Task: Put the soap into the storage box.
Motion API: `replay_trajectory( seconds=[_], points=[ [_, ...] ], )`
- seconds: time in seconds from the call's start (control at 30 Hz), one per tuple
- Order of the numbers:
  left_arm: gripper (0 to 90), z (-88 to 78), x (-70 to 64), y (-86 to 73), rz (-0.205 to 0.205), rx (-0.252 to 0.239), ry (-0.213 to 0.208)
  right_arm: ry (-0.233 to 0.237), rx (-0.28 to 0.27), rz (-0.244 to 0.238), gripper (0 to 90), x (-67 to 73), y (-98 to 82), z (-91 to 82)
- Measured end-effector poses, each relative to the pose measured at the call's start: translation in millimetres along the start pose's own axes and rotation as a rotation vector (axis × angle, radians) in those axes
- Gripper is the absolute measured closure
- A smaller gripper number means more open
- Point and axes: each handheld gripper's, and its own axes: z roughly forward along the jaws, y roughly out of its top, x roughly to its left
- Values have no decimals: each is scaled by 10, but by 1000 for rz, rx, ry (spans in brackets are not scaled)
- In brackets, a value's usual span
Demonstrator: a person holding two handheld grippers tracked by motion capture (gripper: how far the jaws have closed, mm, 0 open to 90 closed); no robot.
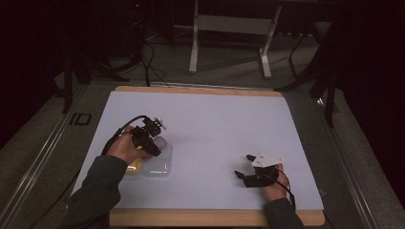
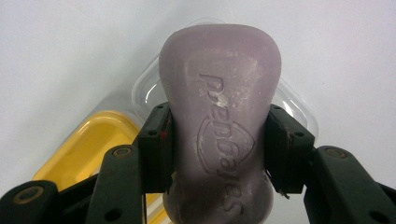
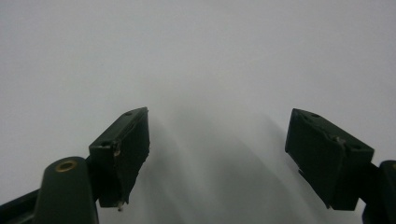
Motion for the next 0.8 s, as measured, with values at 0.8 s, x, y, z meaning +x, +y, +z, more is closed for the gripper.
replay_trajectory(
  seconds=[0.8],
  points=[
    [498,13,124,-125,-64,4,0,-2,2,-3,213,2,1,1]
  ],
)
